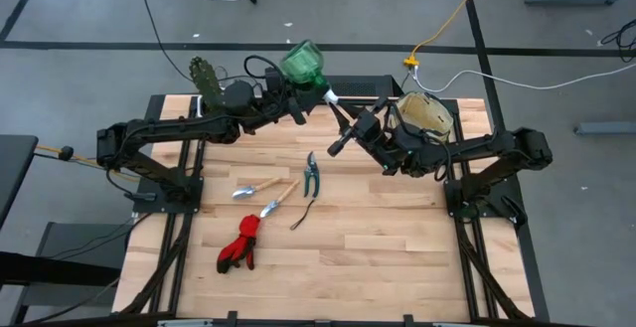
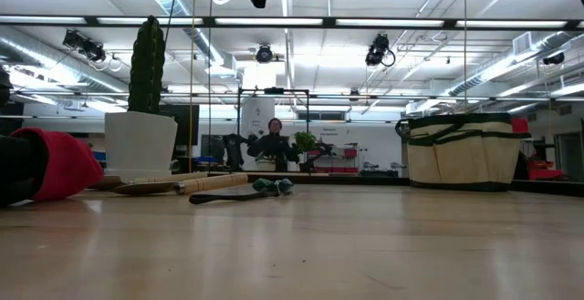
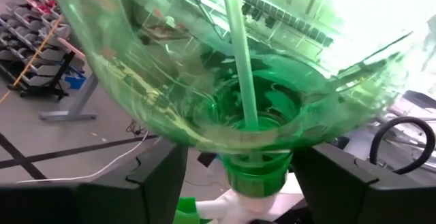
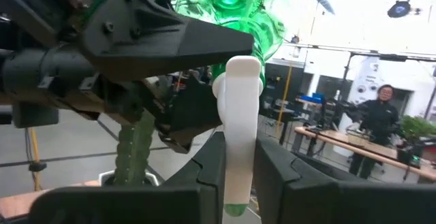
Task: Pick & Place Garden tools in Gardening bag
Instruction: Put the green spray bottle into the white gardening bag
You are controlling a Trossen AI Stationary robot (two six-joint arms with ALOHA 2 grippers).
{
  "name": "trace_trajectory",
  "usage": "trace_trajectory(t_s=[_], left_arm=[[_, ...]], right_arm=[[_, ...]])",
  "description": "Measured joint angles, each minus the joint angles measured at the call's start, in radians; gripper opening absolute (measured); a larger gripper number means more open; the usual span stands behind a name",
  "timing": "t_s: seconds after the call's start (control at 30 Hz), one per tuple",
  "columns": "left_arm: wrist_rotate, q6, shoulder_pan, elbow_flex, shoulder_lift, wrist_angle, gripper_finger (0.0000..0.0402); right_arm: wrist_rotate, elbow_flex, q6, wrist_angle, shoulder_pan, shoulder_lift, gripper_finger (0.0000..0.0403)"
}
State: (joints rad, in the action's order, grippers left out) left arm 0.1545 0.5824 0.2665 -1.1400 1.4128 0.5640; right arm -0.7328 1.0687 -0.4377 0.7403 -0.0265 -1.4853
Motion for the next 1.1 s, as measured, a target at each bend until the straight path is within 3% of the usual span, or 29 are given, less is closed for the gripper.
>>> trace_trajectory(t_s=[0.27, 0.63, 0.9, 1.1], left_arm=[[-0.001, 0.003, 0.001, 0.000, 0.000, 0.000, 0.0261], [-0.021, 0.008, 0.001, 0.000, 0.000, 0.000, 0.0261], [-0.030, 0.007, 0.001, 0.000, 0.000, 0.000, 0.0261], [-0.047, 0.008, 0.001, 0.000, 0.000, 0.001, 0.0261]], right_arm=[[-0.026, 0.000, 0.000, 0.025, 0.000, 0.000, 0.0051], [-0.251, 0.000, 0.001, 0.042, 0.000, 0.000, 0.0052], [-0.311, 0.000, -0.029, 0.045, 0.000, 0.006, 0.0052], [-0.386, 0.000, -0.131, 0.049, 0.007, 0.080, 0.0052]])
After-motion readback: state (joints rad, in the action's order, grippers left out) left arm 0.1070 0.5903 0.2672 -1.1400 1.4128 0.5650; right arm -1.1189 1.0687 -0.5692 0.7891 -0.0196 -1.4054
